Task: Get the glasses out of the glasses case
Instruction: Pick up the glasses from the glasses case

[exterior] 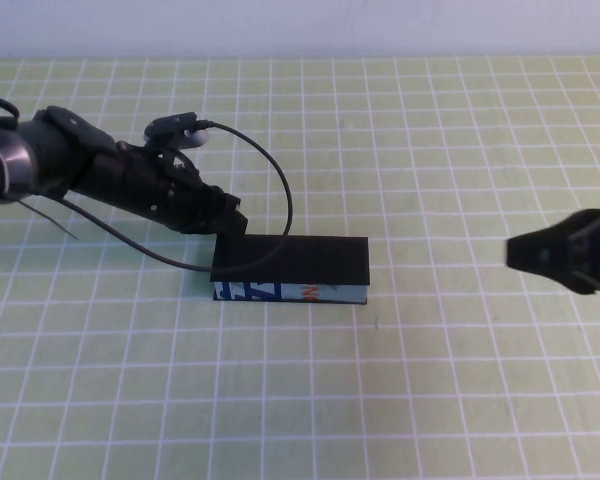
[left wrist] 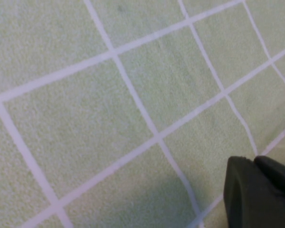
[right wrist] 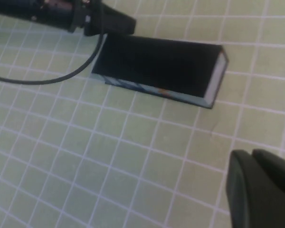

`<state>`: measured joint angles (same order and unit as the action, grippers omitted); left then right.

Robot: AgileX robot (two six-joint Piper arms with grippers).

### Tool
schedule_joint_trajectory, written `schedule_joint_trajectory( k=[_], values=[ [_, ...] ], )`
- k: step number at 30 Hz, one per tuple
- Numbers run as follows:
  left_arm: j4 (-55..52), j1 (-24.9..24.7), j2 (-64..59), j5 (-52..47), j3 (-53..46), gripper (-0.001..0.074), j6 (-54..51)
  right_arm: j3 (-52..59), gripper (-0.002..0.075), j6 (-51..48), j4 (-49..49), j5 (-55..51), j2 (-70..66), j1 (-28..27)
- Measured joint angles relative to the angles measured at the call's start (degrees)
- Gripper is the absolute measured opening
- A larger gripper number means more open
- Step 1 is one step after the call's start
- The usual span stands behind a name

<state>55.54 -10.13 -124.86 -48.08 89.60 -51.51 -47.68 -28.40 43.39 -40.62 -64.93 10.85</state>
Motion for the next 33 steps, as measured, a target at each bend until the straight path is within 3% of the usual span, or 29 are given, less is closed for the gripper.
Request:
schedule_joint_trajectory(
  k=[6, 12, 19, 28, 33],
  values=[
    [0.00, 0.00, 0.00, -0.13, 0.00, -0.0004, 0.48, -9.58, -0.0018, -0.09, -5.84, 2.26, -12.07, 13.86],
    [0.00, 0.00, 0.00, -1.08, 0.00, -0.0004, 0.48, -18.52, -0.0018, -0.09, -14.04, 2.29, -23.10, 22.34],
    [0.00, 0.00, 0.00, -1.79, 0.00, -0.0004, 0.72, -27.22, -0.0018, -0.09, -21.46, -0.82, -33.21, 26.69],
    [0.00, 0.00, 0.00, -2.68, 0.00, -0.0004, 1.17, -31.34, -0.0014, -5.27, -29.10, -1.37, -38.63, 27.46],
    [0.00, 0.00, 0.00, -2.93, 0.00, -0.0004, 1.17, -31.64, 0.0049, -11.34, -30.32, 0.44, -38.72, 27.46]
  ],
)
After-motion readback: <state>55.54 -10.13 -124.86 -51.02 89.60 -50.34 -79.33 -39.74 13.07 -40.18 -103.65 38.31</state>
